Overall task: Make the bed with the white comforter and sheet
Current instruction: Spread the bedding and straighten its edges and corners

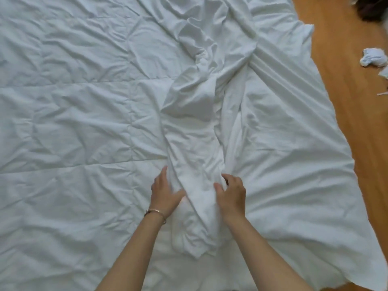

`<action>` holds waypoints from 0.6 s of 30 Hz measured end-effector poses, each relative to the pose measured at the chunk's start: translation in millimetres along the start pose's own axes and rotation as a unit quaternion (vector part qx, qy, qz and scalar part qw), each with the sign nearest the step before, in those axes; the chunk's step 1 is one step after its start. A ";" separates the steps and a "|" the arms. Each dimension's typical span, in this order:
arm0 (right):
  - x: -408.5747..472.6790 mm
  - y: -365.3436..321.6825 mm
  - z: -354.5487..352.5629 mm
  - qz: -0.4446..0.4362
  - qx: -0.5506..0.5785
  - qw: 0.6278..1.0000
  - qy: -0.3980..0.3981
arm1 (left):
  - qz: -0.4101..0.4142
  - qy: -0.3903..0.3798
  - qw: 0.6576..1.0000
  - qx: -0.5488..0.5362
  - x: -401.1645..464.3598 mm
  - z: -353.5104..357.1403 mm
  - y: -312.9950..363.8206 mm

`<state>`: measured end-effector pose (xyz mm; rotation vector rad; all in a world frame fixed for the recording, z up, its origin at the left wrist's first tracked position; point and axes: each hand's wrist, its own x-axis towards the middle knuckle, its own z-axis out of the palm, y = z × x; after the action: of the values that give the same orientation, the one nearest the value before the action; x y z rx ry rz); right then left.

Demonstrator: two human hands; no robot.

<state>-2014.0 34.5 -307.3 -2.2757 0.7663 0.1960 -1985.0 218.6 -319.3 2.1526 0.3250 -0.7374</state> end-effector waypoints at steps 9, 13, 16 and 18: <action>-83.5 -62.6 58.2 -0.070 0.091 0.960 -0.255 | 0.068 -0.109 0.991 0.029 46.5 -32.4 67.4; -129.7 -86.3 105.0 -0.124 -0.105 0.960 -0.227 | 0.060 -0.019 0.990 0.127 40.8 -96.4 -2.9; -152.0 -90.1 125.3 -0.142 -0.275 0.940 -0.142 | 0.065 0.041 0.994 0.082 38.8 -169.0 -52.8; -168.1 -97.1 135.2 -0.085 -0.240 0.955 -0.151 | 0.069 0.070 0.992 0.075 35.5 -212.6 -79.7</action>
<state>-2083.8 260.0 -291.1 -2.6609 0.3853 0.6952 -1909.6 433.0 -285.5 2.3488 0.1951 -0.5487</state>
